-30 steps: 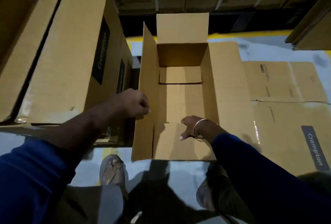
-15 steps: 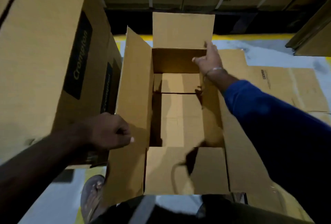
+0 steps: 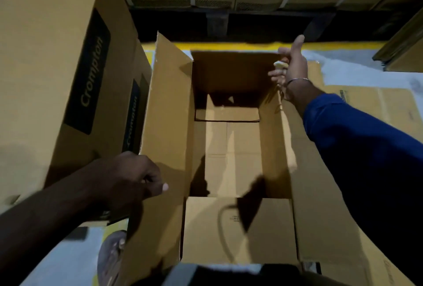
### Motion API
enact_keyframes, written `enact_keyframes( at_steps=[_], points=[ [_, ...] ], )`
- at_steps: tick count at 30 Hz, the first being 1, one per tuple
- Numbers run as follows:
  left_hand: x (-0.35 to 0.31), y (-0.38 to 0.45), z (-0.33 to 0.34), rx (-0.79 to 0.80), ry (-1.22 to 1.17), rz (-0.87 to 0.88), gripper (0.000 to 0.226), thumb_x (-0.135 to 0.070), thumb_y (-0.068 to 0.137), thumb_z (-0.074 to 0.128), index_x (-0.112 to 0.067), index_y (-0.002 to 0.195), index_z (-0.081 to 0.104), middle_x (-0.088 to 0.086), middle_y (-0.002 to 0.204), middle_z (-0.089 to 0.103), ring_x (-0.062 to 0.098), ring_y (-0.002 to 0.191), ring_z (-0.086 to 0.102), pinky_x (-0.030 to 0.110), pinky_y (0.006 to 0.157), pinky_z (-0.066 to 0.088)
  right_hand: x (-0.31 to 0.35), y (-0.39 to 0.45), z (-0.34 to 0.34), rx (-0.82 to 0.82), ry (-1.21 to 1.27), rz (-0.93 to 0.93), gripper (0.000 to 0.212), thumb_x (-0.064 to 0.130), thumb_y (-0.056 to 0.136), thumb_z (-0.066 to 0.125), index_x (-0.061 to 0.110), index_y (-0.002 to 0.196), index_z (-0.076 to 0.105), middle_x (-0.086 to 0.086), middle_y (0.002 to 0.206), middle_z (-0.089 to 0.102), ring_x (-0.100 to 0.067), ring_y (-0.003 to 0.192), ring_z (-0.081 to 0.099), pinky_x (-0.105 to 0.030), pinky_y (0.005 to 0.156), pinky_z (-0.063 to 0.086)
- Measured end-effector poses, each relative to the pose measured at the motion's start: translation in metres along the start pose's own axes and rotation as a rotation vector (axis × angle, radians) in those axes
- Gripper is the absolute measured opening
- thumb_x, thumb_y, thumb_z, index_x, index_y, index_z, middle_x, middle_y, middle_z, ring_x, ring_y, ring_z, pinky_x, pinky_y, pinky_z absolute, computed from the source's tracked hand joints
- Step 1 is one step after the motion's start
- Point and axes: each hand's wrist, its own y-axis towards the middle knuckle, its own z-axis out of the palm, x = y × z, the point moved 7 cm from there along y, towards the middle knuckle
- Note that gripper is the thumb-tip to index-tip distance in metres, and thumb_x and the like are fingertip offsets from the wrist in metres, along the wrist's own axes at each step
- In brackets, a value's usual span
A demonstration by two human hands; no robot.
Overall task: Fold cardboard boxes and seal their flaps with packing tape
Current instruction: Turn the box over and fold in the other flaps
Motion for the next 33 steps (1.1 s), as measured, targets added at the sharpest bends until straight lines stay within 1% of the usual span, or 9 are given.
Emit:
enact_keyframes(
  at_steps=[3, 7, 11, 15, 18, 21, 25, 30, 33],
  points=[
    [-0.011, -0.002, -0.001, 0.001, 0.029, -0.021, 0.043, -0.06, 0.098, 0.054, -0.028, 0.071, 0.062, -0.006, 0.074, 0.067, 0.008, 0.071, 0.063, 0.031, 0.072, 0.051, -0.028, -0.018, -0.022, 0.074, -0.031, 0.048, 0.079, 0.072, 0.102, 0.02, 0.015, 0.13, 0.068, -0.001, 0.133, 0.069, -0.032, 0.104, 0.073, -0.03, 0.062, 0.059],
    [-0.048, -0.01, -0.018, 0.041, 0.003, -0.002, 0.041, -0.057, 0.101, 0.052, -0.023, 0.081, 0.067, -0.007, 0.079, 0.068, 0.003, 0.072, 0.063, 0.031, 0.072, 0.052, -0.063, -0.043, -0.022, 0.224, -0.172, 0.198, 0.08, 0.072, 0.102, 0.022, 0.013, 0.146, 0.055, -0.001, 0.152, 0.054, -0.027, 0.077, 0.078, -0.03, 0.058, 0.061],
    [-0.087, -0.016, -0.023, -0.013, -0.077, 0.029, 0.025, -0.058, 0.101, 0.053, -0.035, 0.098, 0.062, -0.013, 0.086, 0.064, 0.001, 0.075, 0.059, 0.031, 0.066, 0.046, -0.064, -0.065, -0.032, 0.211, -0.231, 0.141, 0.068, 0.065, 0.103, 0.038, 0.011, 0.136, 0.063, -0.004, 0.141, 0.062, -0.025, 0.071, 0.075, -0.032, 0.059, 0.058],
    [-0.117, -0.012, -0.013, -0.002, -0.011, 0.02, 0.059, -0.057, 0.1, 0.056, -0.031, 0.153, 0.045, -0.001, 0.152, 0.053, 0.018, 0.13, 0.055, 0.038, 0.101, 0.048, -0.041, -0.092, -0.095, 0.031, -0.338, -0.048, 0.045, 0.059, 0.096, 0.051, 0.021, 0.095, 0.074, -0.005, 0.104, 0.075, -0.027, 0.081, 0.072, -0.035, 0.061, 0.053],
    [-0.137, -0.011, -0.001, -0.015, -0.046, 0.025, 0.072, -0.049, 0.102, 0.059, -0.029, 0.164, 0.026, -0.001, 0.17, 0.026, 0.022, 0.153, 0.031, 0.035, 0.117, 0.032, -0.039, -0.112, -0.161, -0.174, -0.454, -0.1, 0.043, 0.052, 0.098, 0.054, 0.014, 0.097, 0.074, -0.014, 0.102, 0.072, -0.038, 0.1, 0.067, -0.037, 0.078, 0.048],
    [-0.147, -0.007, 0.02, 0.012, -0.092, 0.055, 0.084, -0.04, 0.102, 0.063, -0.026, 0.166, 0.011, -0.002, 0.174, -0.005, 0.021, 0.158, 0.019, 0.033, 0.122, 0.025, -0.061, -0.146, -0.212, -0.308, -0.572, 0.06, 0.049, 0.041, 0.106, 0.046, -0.002, 0.108, 0.068, -0.028, 0.111, 0.065, -0.04, 0.103, 0.06, -0.04, 0.086, 0.043],
    [-0.154, -0.007, 0.049, 0.048, -0.25, 0.082, 0.098, -0.028, 0.099, 0.07, -0.031, 0.166, -0.002, -0.003, 0.168, -0.03, 0.023, 0.158, 0.014, 0.035, 0.124, 0.028, -0.098, -0.183, -0.229, -0.262, -0.664, 0.255, 0.063, 0.048, 0.109, 0.031, -0.004, 0.117, 0.066, -0.028, 0.115, 0.066, -0.044, 0.107, 0.061, -0.047, 0.095, 0.048],
    [-0.148, -0.009, 0.104, -0.004, -0.224, -0.039, 0.111, -0.035, 0.093, 0.074, -0.036, 0.164, -0.011, -0.001, 0.168, -0.03, 0.033, 0.159, 0.013, 0.048, 0.123, 0.032, -0.068, -0.217, -0.216, -0.401, -0.482, 0.071, 0.056, 0.055, 0.104, 0.043, 0.006, 0.099, 0.07, -0.02, 0.101, 0.069, -0.04, 0.097, 0.063, -0.042, 0.082, 0.049],
    [-0.145, -0.012, 0.137, 0.025, -0.125, -0.063, 0.109, -0.043, 0.092, 0.073, -0.031, 0.165, -0.006, 0.009, 0.17, -0.026, 0.042, 0.158, 0.006, 0.053, 0.125, 0.025, -0.049, -0.231, -0.199, -0.345, -0.442, -0.013, 0.05, 0.053, 0.104, 0.045, 0.01, 0.09, 0.067, -0.015, 0.091, 0.067, -0.035, 0.086, 0.062, -0.036, 0.07, 0.044]
  ],
)
